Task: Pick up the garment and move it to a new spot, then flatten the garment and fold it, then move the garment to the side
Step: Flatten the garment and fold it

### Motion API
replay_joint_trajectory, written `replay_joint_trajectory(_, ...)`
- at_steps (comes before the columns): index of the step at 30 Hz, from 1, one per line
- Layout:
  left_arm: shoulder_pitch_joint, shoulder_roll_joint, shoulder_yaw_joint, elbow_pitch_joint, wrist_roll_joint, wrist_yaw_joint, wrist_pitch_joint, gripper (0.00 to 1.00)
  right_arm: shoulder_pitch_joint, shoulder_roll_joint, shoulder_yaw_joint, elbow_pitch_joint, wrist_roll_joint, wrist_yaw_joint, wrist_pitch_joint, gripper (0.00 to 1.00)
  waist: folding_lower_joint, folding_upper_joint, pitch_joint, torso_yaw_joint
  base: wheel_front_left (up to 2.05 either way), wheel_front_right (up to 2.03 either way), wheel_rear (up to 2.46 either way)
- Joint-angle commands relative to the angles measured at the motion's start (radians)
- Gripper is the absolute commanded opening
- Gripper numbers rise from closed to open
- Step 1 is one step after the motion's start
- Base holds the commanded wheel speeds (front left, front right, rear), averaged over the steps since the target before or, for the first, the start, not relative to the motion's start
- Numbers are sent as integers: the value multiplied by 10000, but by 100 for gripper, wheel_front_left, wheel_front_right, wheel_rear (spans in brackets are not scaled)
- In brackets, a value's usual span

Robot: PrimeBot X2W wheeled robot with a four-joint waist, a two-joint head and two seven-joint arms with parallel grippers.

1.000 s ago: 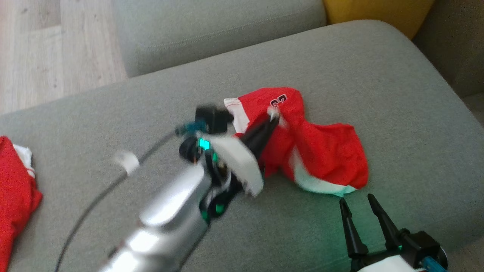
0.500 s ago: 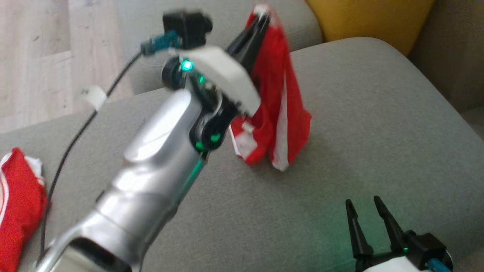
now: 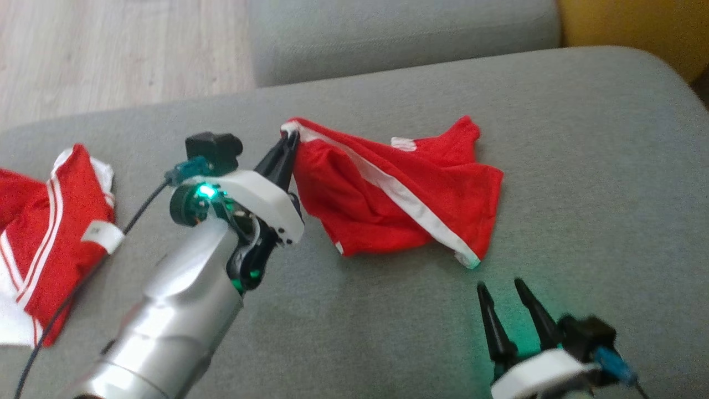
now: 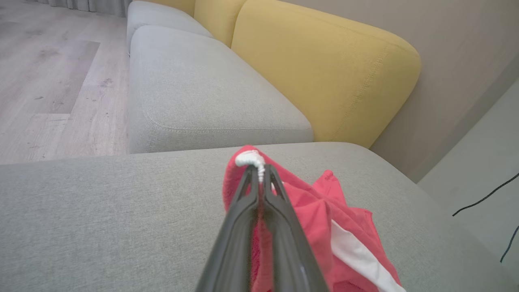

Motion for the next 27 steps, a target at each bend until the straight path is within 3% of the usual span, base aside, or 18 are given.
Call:
replay_joint_trajectory(1, -855, 256, 341, -158, 118, -104, -170, 0, -817, -70, 326, 37, 128, -7, -65, 100, -1, 0, 362, 341, 0, 0, 0)
replay_joint_trajectory(11, -1614, 87, 209, 408, 370, -316, -550, 0, -2469, -70, 969, 2270, 616, -7, -65, 100, -1, 0, 863, 799, 0, 0, 0)
replay_joint_trajectory(19, -1847, -94, 67, 773, 404, -468, -730, 0, -2833, -70, 1182, 2596, 743, -7, -65, 98, -1, 0, 985, 921, 0, 0, 0)
replay_joint_trajectory(20, -1880, -101, 34, 850, 398, -505, -748, 0, -2843, -70, 1203, 2594, 730, -7, -65, 57, -1, 0, 973, 942, 0, 0, 0)
replay_joint_trajectory(22, -1904, -101, 10, 928, 384, -538, -766, 0, -2836, -70, 1252, 2592, 705, -7, -65, 7, -1, 0, 947, 954, 0, 0, 0)
replay_joint_trajectory(23, -1910, -100, -4, 970, 381, -551, -777, 0, -2829, -70, 1257, 2603, 695, -7, -65, 0, -1, 0, 930, 956, 0, 0, 0)
replay_joint_trajectory(27, -1882, -106, -52, 1155, 348, -600, -848, 0, -2769, -70, 1228, 2708, 690, -7, -65, 0, -1, 0, 805, 942, 0, 0, 0)
